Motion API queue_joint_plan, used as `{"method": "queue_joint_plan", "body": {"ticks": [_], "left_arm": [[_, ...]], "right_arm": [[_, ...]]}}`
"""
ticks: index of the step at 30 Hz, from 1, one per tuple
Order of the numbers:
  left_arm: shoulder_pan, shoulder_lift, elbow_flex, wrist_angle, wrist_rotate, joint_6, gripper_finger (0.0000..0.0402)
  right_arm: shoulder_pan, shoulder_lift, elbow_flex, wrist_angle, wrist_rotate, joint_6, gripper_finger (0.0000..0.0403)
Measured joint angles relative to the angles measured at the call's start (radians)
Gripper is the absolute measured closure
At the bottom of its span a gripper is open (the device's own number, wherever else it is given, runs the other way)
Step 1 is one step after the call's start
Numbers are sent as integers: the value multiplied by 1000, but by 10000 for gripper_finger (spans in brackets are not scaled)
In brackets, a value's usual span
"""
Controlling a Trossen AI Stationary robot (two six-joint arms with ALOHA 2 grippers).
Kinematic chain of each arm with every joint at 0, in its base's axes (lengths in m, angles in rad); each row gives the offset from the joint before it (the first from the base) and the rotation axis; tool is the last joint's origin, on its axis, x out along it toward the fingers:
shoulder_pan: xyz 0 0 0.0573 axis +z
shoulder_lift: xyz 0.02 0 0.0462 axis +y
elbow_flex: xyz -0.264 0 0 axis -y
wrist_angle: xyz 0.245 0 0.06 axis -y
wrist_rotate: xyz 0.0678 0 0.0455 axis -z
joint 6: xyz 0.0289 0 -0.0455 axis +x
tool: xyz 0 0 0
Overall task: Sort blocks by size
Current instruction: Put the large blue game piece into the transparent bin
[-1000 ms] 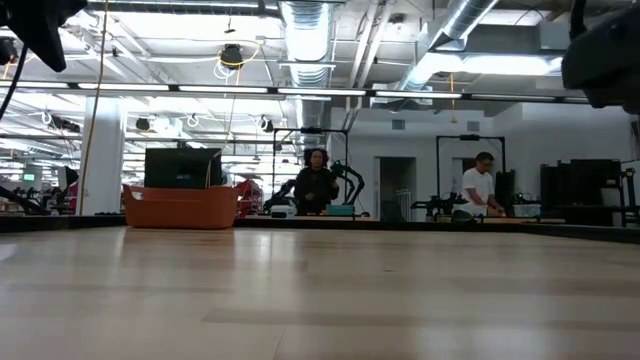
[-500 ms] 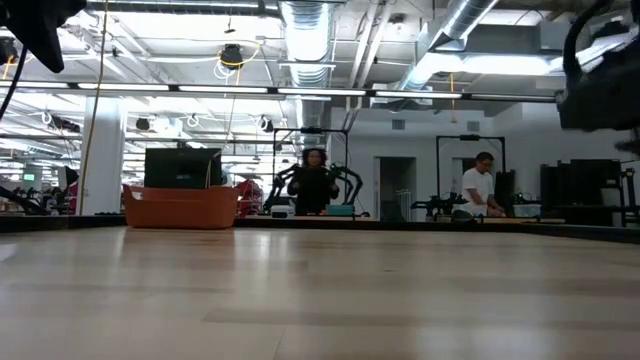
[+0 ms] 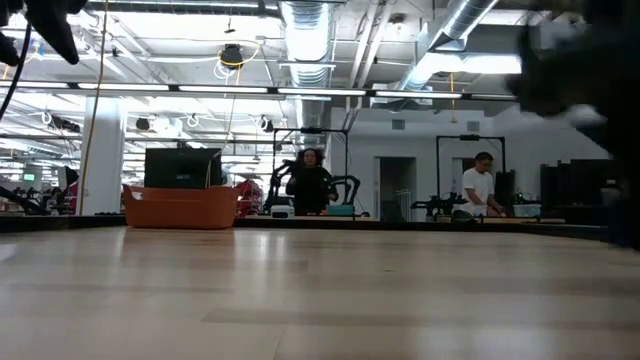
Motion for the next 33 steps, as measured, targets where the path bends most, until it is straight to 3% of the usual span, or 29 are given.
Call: {"method": "queue_joint_plan", "body": {"ticks": [3,6,9,13,18,23,33], "left_arm": [[0,0,0,40,-6,80,169],[0,0,0,119,-6,176,169],[0,0,0,224,-7,294,169],[0,0,0,378,-17,453,169],[0,0,0,495,-17,572,169],[53,15,0,563,-15,532,169],[242,92,0,625,74,250,169]], "right_arm": [[-14,-51,1,51,110,-112,290],[-41,-83,1,192,236,-341,290],[-106,-94,3,382,283,-596,290],[-209,-86,3,672,272,-924,282],[-309,-86,3,968,171,-1203,283],[-369,-70,4,1179,116,-1351,284],[-375,41,91,1404,101,-1595,284]]}}
